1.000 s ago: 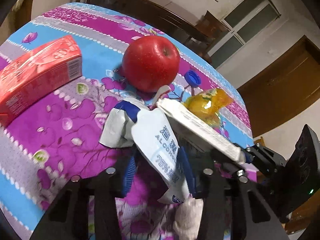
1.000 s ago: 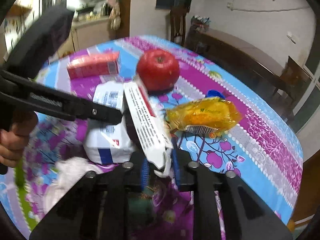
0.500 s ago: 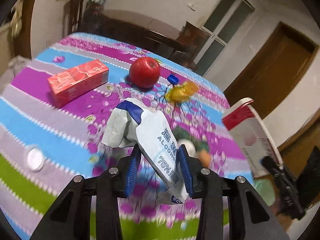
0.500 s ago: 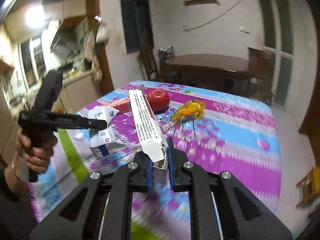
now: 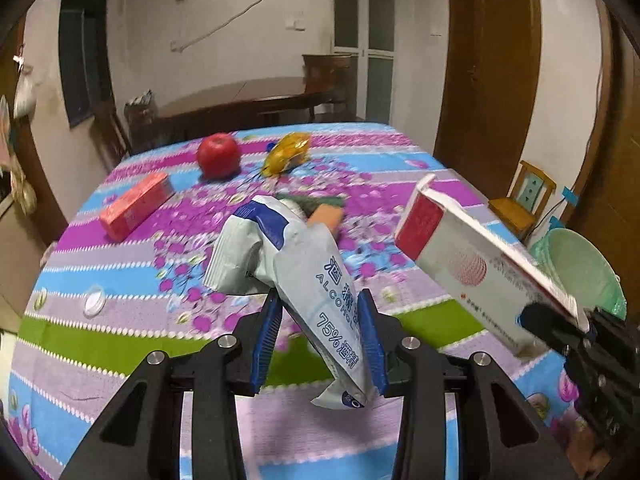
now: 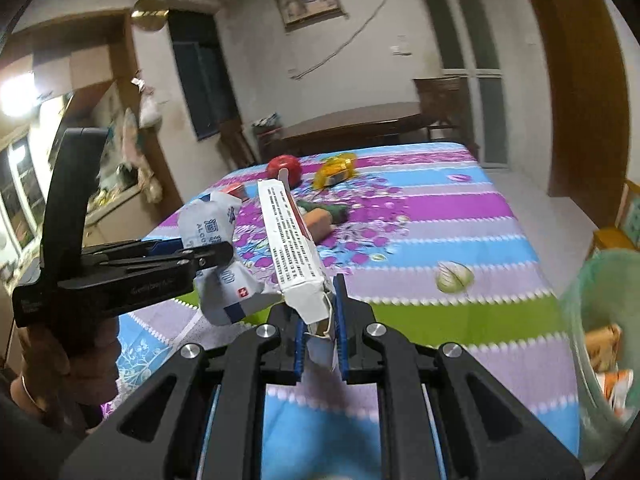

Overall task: Collect trash
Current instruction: 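Carry both items over the green basin and open both grippers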

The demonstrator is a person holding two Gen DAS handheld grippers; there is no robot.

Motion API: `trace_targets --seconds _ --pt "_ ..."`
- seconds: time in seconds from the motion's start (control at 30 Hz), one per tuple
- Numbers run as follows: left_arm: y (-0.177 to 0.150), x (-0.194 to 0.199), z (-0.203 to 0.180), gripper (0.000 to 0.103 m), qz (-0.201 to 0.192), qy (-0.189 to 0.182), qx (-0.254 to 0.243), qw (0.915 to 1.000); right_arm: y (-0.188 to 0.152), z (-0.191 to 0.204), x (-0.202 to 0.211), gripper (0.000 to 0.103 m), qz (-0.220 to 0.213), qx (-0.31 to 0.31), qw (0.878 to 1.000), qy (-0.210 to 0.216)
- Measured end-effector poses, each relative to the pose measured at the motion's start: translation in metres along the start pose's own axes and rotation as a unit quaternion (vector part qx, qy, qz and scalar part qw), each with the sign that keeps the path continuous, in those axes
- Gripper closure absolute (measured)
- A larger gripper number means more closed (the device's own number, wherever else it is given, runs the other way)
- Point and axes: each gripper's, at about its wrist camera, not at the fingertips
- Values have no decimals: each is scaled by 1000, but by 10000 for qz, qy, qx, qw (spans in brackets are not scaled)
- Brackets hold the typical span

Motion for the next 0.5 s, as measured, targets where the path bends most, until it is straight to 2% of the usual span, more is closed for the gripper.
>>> trace_targets --seconds 0.2,0.5 --pt "18 10 -60 63 -299 -261 -439 9982 3 -33 46 92 -344 -242 9970 -657" --pt "32 6 -178 63 -485 -863 -1253 9872 2 -117 125 92 -650 -786 9772 -1862"
Point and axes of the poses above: each gripper's, at about its wrist camera, not at the fingertips, and x roughly against the way its jaws point, z to its left, y to its top, and after that the axes turned 7 degrees about x, right-handed
